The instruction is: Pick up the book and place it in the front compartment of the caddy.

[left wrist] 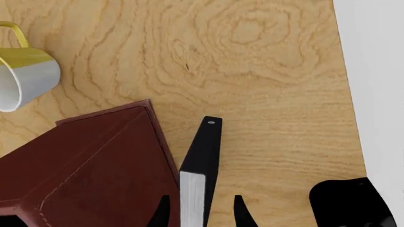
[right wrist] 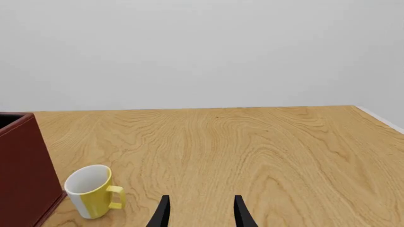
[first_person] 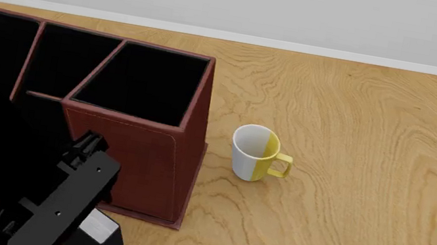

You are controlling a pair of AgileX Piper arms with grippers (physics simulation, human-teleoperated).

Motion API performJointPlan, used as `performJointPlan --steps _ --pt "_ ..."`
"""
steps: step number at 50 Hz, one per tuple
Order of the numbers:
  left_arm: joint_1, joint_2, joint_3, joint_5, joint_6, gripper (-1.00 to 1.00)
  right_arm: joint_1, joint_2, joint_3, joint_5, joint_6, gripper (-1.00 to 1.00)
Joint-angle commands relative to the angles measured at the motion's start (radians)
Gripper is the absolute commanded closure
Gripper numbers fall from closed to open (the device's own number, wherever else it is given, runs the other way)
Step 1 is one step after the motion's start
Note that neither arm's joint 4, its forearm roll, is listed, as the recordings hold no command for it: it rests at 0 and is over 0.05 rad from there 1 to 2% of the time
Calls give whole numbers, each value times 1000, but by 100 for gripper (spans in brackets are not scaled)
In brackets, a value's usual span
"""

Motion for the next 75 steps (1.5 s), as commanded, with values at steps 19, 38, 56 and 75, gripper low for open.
performJointPlan --steps 19,38,56,75 --pt "7 129 91 -218 -25 -100 -7 -14 0 14 4 -100" --pt "-26 78 81 -207 -43 100 -4 -28 2 27 7 -100" --pt "-47 -29 37 -40 -55 100 0 10 -1 -12 6 -100" --pt "-223 -141 18 56 -199 100 8 -15 -6 9 6 -100"
